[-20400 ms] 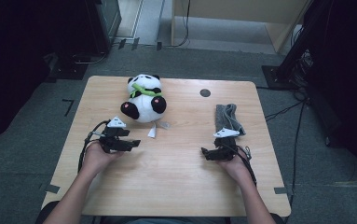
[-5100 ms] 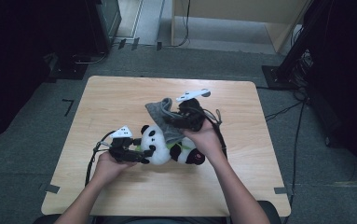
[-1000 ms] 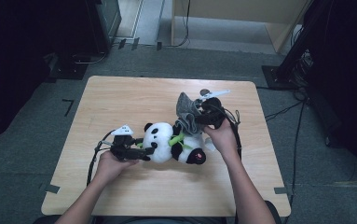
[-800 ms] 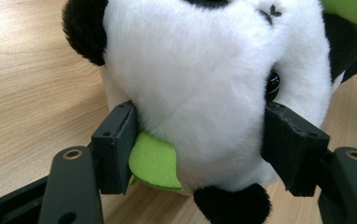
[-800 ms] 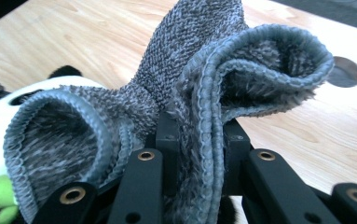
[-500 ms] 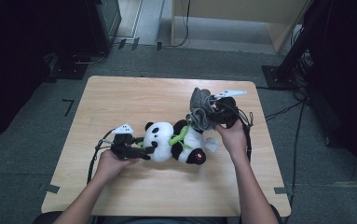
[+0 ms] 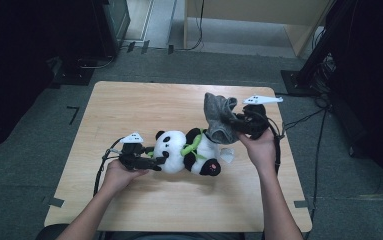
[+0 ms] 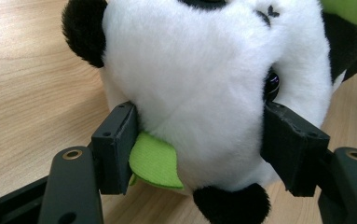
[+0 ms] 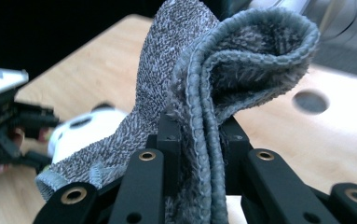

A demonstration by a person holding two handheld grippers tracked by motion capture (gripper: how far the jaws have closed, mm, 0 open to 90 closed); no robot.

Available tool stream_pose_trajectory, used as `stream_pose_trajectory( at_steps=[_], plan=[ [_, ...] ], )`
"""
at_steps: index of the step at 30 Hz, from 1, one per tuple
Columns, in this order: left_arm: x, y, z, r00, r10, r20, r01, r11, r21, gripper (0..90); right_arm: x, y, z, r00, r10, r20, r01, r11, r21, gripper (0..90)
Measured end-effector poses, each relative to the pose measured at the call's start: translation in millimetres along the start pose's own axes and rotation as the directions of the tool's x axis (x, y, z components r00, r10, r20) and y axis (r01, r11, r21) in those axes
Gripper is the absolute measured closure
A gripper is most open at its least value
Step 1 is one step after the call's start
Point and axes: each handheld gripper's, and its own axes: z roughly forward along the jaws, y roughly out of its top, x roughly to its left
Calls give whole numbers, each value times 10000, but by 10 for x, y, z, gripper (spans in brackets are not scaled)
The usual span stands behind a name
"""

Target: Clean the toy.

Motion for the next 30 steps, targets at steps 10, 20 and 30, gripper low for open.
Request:
stream_pose_trajectory(
  at_steps=[10, 20, 30],
  plan=[
    [42, 49, 20, 9989, -444, 126, 444, 9990, -11, 330, -56, -381, 373, 9969, -208, 755, 160, 9978, 641, 748],
    [58, 60, 24, 9988, -449, 171, 449, 9990, 3, 331, -261, -456, 336, 9951, 607, 786, -665, 9951, 733, 753],
    [60, 57, 21, 9992, -356, 162, 355, 9994, 39, 331, -447, -550, 354, 9857, 634, 1563, -871, 9848, 1499, 755]
  ],
)
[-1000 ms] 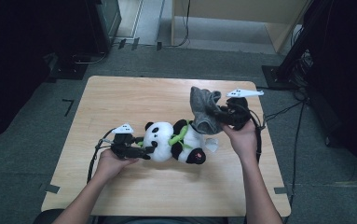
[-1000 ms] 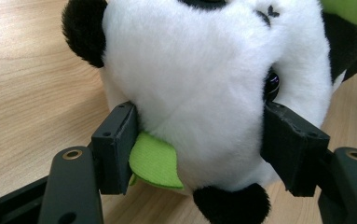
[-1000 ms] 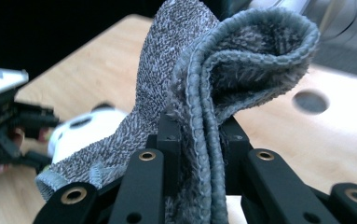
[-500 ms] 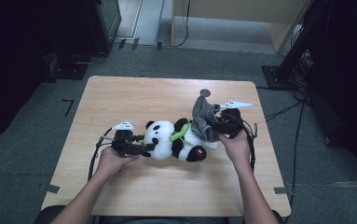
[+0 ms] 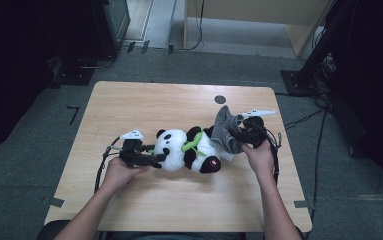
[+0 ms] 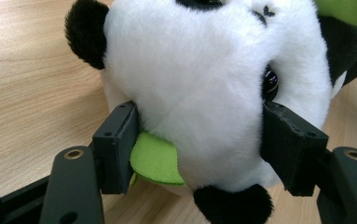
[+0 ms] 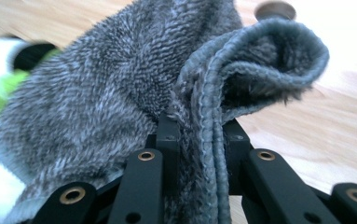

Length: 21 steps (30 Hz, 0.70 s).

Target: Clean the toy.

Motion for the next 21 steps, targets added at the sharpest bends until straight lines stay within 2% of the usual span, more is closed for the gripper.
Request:
stream_pose_trajectory(
  at_steps=[4, 7, 11, 14, 21],
  plan=[
    [1, 0, 0, 10000, 1, 1, -1, 10000, -3, 330, -68, -21, -3, 9998, 177, 133, -178, 9998, 98, 756],
    [0, -1, 0, 10000, -8, 3, 8, 10000, 8, 331, -112, -12, -77, 9991, 380, 166, -377, 9991, -189, 757],
    [0, -1, 1, 10000, 9, 2, -9, 10000, 0, 331, -142, 33, -260, 9974, 674, -245, -694, 9933, -929, 758],
    [0, -2, 3, 10000, 23, -1, -23, 10000, -7, 331, -92, 99, -397, 9984, 463, -321, -501, 9903, -1296, 760],
    [-2, -1, 4, 10000, 32, -11, -32, 10000, -18, 330, 166, 242, -553, 9931, -107, -1168, -112, 9826, -1855, 760]
  ],
)
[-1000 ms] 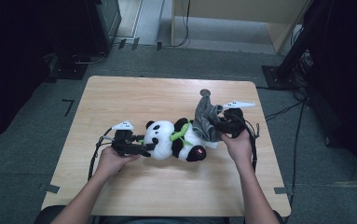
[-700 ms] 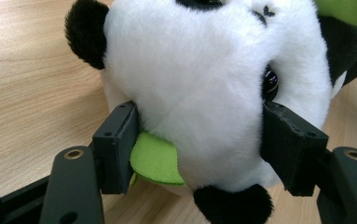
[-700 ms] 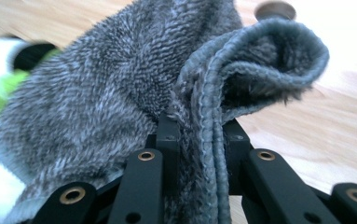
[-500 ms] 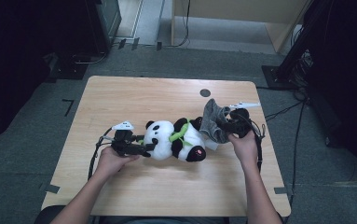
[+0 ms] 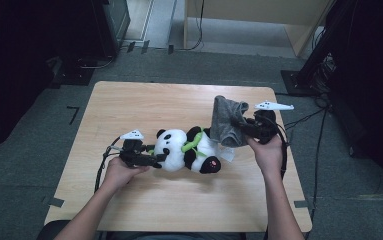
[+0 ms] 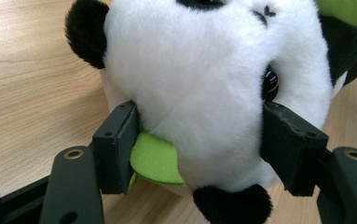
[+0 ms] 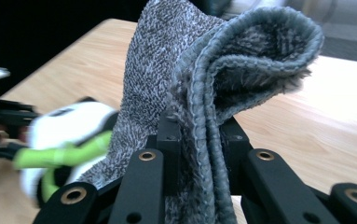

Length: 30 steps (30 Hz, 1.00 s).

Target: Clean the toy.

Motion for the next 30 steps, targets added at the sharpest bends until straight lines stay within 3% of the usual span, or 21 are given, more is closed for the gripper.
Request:
stream_pose_trajectory(
  at_steps=[5, 8, 10, 14, 25, 30],
  plan=[
    [0, 0, -1, 10000, -5, 9, 5, 10000, 17, 331, 238, 82, 9, 9957, -347, -859, 321, 9990, -313, 760],
    [-2, 1, 0, 10000, 6, 3, -6, 10000, 11, 331, 307, 71, 95, 9941, -567, -920, 554, 9983, -164, 759],
    [-2, 1, 1, 10000, 56, -16, -56, 10000, 7, 330, 292, 19, 207, 9950, -499, -864, 514, 9986, 155, 758],
    [0, 3, 1, 10000, 13, -9, -13, 10000, 7, 331, 216, -115, 435, 9976, -694, -37, 694, 9921, 1045, 755],
    [-18, 16, 1, 9998, 86, -161, -86, 10000, 21, 330, 16, -199, 467, 10000, 30, -85, -21, 9947, 1029, 744],
    [-20, 17, 2, 9998, 91, -172, -91, 10000, 9, 331, 9, -208, 475, 9999, -80, -106, 91, 9939, 1096, 746]
  ],
)
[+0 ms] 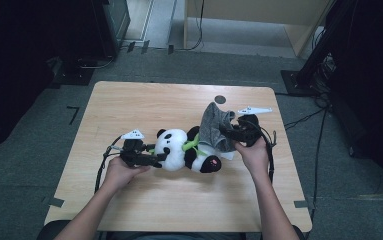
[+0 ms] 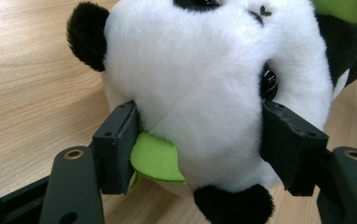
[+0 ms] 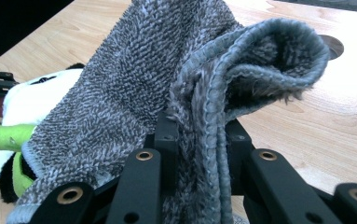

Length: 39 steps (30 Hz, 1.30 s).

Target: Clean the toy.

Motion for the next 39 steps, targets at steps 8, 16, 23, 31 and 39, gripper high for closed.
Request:
stream_pose_trajectory(
  at_steps=[8, 16, 23, 31, 39],
  plan=[
    [8, -3, -1, 10000, -64, 62, 64, 10000, 0, 331, -163, -44, -47, 9984, 400, 406, -411, 9988, 280, 761],
    [1, -7, -5, 10000, 47, 35, -47, 10000, 26, 330, -346, -79, -183, 9916, 700, 1089, -724, 9972, 187, 763],
    [-5, -9, 1, 9999, 161, 2, -161, 9999, -44, 331, -236, 100, -536, 9957, 723, 571, -671, 9938, -887, 765],
    [-29, -19, -8, 9999, 149, -53, -149, 9998, -111, 333, 348, 397, -509, 9961, -825, -296, 788, 9909, -1094, 766],
    [-80, -53, -18, 9991, 327, -288, -336, 9990, -297, 337, 755, 595, -238, 9737, -1718, -1495, 1557, 9813, -1131, 765]
  ],
)
